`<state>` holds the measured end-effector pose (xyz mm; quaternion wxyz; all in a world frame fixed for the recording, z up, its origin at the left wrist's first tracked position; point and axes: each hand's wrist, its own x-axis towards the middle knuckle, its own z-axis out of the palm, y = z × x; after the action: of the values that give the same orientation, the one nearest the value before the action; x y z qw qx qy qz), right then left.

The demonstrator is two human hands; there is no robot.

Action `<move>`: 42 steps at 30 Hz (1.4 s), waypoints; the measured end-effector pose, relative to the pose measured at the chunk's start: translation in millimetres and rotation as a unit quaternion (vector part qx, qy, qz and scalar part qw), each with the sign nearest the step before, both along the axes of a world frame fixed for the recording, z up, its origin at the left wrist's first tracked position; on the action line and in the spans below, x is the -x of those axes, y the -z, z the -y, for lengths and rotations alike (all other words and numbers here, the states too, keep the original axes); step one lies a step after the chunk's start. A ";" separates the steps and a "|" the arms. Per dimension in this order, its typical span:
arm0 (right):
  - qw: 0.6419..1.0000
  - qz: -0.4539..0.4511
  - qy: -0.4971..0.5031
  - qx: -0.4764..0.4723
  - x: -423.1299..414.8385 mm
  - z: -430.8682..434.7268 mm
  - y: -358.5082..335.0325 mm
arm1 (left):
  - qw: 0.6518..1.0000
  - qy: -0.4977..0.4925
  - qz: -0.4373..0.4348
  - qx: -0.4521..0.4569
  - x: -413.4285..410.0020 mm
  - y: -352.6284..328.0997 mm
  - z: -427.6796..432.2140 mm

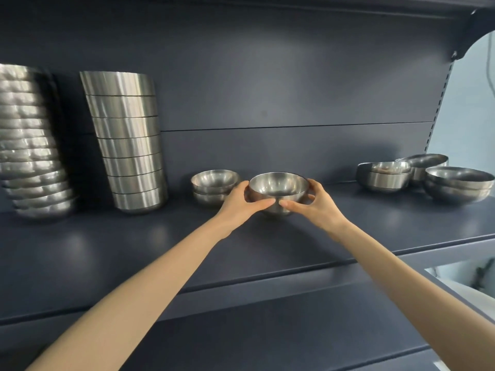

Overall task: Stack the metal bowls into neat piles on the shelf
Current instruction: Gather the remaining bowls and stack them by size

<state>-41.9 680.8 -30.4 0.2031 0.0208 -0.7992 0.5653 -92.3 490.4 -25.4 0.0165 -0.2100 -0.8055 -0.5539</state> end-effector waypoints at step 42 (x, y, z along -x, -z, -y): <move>0.989 0.089 -0.119 0.010 83.0 -34.2 4.1 | 0.959 -0.260 -0.039 0.106 12.7 -7.4 29.5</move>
<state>-124.8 715.1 -34.5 0.0630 0.0632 -0.8003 0.5929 -105.1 460.9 -18.0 0.1690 -0.0154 -0.8850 -0.4336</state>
